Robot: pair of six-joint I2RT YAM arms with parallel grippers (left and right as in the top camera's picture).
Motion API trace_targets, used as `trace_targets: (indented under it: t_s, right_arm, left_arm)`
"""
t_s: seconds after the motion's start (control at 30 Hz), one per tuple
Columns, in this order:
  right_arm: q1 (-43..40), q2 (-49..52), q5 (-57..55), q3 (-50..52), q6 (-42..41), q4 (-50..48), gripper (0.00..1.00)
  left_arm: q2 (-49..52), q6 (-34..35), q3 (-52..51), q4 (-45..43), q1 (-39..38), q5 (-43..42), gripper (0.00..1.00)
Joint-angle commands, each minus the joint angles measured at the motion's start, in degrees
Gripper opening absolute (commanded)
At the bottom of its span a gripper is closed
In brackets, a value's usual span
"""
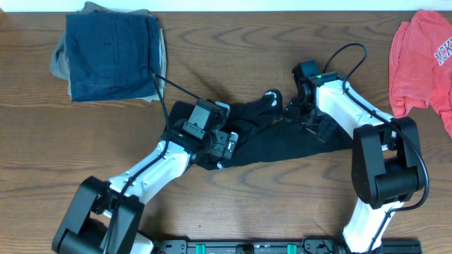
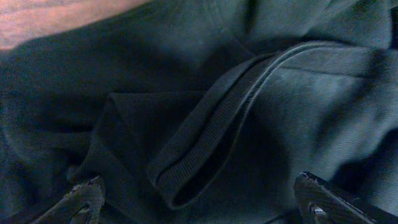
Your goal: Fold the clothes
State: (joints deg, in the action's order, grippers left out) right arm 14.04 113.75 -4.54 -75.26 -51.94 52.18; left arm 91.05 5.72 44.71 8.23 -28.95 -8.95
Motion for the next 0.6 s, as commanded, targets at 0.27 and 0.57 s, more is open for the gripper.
trace_targets:
  t_s: [0.27, 0.57]
  right_arm:
    - [-0.7, -0.3, -1.3, 0.0, -0.7, -0.1, 0.99]
    - [-0.7, -0.3, -1.4, 0.0, -0.7, -0.2, 0.99]
  left_arm:
    - [2.5, -0.6, 0.9, -2.8, -0.1, 0.6, 0.78]
    - [2.5, -0.6, 0.9, -4.1, -0.1, 0.7, 0.78]
